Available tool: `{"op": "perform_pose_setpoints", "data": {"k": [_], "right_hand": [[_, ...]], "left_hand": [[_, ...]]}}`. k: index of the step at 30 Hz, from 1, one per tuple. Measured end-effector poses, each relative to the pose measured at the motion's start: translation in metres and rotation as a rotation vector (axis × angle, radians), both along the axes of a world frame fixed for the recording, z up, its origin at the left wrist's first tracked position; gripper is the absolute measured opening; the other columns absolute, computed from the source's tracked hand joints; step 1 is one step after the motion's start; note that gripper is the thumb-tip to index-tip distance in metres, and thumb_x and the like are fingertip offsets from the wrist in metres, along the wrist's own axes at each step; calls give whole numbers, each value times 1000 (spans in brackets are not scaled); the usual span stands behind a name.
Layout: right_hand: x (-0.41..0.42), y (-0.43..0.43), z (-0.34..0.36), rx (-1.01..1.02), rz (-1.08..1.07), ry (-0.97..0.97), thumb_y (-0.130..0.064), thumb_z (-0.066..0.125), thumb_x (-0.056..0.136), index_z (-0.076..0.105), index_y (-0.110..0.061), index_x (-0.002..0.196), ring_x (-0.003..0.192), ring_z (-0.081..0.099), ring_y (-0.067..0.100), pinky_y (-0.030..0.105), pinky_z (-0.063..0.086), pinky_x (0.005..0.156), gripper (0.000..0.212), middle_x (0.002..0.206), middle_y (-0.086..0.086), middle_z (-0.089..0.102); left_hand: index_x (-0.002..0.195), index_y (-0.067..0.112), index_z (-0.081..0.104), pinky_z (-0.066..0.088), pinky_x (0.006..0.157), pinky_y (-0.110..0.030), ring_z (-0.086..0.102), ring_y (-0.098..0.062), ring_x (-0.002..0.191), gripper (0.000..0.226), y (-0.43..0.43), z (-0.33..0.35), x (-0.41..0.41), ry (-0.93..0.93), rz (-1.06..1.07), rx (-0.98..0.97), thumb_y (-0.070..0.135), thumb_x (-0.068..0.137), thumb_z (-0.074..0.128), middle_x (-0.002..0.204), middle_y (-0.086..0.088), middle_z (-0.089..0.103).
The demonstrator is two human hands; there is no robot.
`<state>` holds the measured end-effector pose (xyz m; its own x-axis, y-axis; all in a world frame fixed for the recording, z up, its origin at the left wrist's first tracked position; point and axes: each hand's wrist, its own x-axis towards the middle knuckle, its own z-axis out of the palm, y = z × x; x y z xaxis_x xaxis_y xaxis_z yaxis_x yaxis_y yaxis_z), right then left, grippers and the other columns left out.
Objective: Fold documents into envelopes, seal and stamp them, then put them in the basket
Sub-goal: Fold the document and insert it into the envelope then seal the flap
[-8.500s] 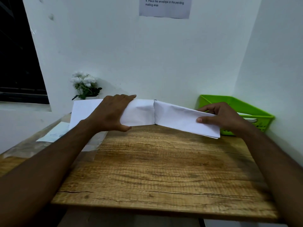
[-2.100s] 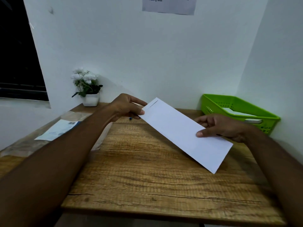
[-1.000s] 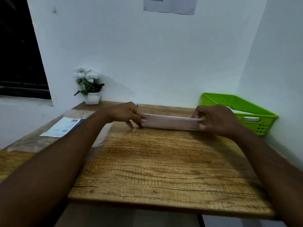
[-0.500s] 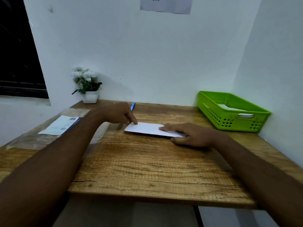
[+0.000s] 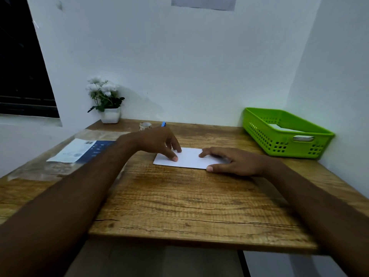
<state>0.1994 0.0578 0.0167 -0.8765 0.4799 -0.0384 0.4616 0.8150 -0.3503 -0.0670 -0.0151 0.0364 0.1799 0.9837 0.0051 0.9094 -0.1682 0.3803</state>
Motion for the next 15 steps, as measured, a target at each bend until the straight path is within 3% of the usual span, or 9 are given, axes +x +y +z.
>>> {"op": "perform_pose_setpoints", "data": {"k": [8, 15], "right_hand": [[4, 6, -3, 44, -6, 29, -43, 48, 99, 38, -32, 147, 139, 30, 0, 25, 21, 117, 50, 155, -15, 33], [-4, 7, -9, -12, 22, -1, -40, 43, 101, 35, -39, 148, 143, 25, 4, 19, 15, 113, 47, 160, -10, 23]], "left_hand": [[118, 22, 66, 42, 77, -13, 55, -8, 104, 42, -1, 0, 8, 43, -20, 16, 38, 79, 74, 109, 13, 58], [116, 26, 67, 41, 71, -15, 56, -6, 98, 40, 0, -2, 10, 52, -38, 50, 40, 79, 72, 110, 9, 61]]}}
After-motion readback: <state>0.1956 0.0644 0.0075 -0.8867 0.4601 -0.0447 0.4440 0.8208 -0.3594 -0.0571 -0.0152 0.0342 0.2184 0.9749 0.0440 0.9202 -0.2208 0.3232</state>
